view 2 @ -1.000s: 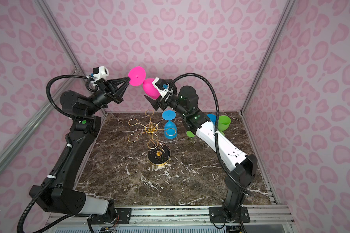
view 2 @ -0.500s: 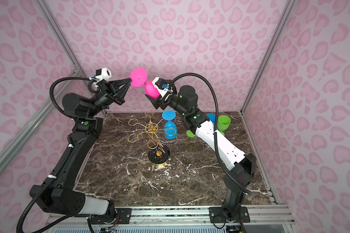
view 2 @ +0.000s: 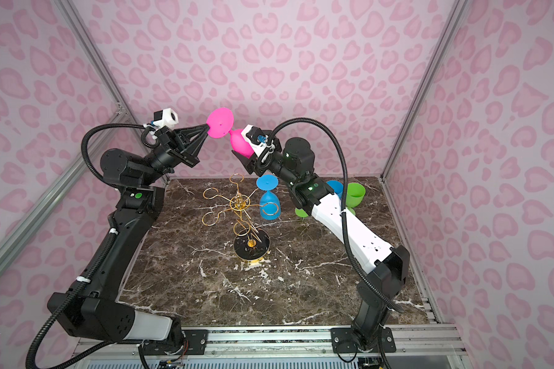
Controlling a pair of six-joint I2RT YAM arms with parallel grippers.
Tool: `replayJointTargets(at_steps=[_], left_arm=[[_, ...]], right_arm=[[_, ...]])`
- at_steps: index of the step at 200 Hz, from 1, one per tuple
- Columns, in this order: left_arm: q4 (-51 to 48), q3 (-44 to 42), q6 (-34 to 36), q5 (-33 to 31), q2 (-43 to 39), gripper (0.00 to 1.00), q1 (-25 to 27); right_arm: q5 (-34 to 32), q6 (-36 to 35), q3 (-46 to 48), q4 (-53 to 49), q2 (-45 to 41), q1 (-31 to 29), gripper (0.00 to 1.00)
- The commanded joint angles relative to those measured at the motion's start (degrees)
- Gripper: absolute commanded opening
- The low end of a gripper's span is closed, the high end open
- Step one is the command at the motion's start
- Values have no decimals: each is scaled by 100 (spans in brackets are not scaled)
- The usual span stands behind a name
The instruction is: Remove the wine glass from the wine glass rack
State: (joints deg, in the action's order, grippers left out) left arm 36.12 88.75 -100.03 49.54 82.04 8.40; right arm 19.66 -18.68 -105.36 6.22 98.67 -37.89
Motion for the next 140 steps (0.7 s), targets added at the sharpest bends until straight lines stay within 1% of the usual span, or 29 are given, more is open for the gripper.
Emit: replayJointTargets(at_steps=[1,18,42,61,82,99,102,112,122,140], left_arm=[[224,-7,10,-14,7,6,0],[222,32,14,-14,34,9,-4],[219,72,13,-23,66,20,2],[195,115,44,-23,102,27,5],[155,167,113,-15,136,34,3],[148,195,157,-30,179,35,-4],[144,188,170,-36,182,39,-4],[132,186,237,-50,195,40,3],[38,210,413,-41,190,41,1],[-292,284,955,-40,196,42,1]], right_arm=[[-81,134,16,37,-113,-12,76],[-93,164,12,-65,-172,-17,75],[-154,179,-78,-280,-182,-17,74],[-223,261,-210,-501,-141,-12,73],[-227,370,-544,-962,-68,-8,70],[-291,542,-770,-1259,-51,7,69],[-295,584,-819,-1328,-50,21,68],[-304,711,-959,-1563,-41,65,67],[-296,806,-1060,-1806,-58,104,67],[-350,839,-1203,-2304,-98,144,66]])
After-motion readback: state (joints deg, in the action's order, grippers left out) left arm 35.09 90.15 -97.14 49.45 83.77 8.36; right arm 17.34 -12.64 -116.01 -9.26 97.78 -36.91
